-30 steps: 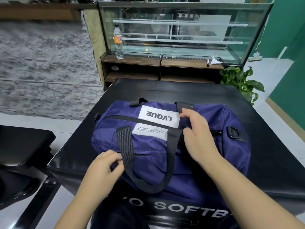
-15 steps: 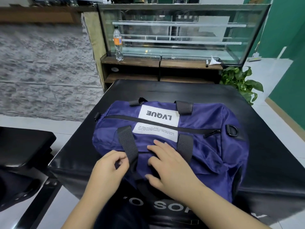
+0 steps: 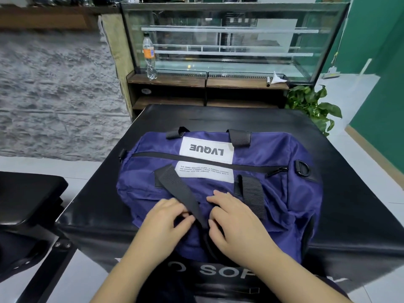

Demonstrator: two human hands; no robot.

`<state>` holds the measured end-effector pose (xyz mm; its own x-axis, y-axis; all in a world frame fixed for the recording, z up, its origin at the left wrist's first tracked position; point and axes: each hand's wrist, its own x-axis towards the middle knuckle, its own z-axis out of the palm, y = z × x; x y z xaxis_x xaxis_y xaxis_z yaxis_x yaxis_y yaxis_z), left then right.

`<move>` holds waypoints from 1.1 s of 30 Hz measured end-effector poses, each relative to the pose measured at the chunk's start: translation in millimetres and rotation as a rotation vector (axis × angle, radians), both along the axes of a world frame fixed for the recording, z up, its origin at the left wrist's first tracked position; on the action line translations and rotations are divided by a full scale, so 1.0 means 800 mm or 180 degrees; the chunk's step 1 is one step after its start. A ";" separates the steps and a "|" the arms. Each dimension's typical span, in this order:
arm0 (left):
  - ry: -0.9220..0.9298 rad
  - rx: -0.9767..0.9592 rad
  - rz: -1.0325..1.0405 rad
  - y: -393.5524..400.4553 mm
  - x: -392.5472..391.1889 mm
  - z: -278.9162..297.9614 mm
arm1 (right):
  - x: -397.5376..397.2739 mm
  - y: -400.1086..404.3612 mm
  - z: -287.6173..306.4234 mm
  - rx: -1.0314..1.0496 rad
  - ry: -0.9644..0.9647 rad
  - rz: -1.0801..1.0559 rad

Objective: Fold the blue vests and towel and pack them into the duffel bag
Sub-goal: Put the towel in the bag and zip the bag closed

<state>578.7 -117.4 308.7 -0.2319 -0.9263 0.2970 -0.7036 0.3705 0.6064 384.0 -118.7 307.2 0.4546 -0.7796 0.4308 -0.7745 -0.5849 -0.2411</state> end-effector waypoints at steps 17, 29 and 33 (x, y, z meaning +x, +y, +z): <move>0.1502 0.0895 0.2120 -0.116 0.122 -0.009 | -0.040 0.047 -0.003 0.2109 -0.0100 -0.0804; 0.1515 0.0939 0.1661 -0.060 0.080 0.003 | -0.045 -0.053 -0.002 0.2619 -0.3198 -0.1223; 0.1737 0.1174 0.1143 -0.025 0.011 0.004 | -0.048 -0.092 0.024 0.2531 -0.2904 -0.1008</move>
<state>587.2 -137.8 311.7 0.1949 -0.9789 -0.0612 -0.3065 -0.1201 0.9443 345.9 -192.1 326.8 -0.0164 -0.9885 -0.1501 -0.2192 0.1501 -0.9641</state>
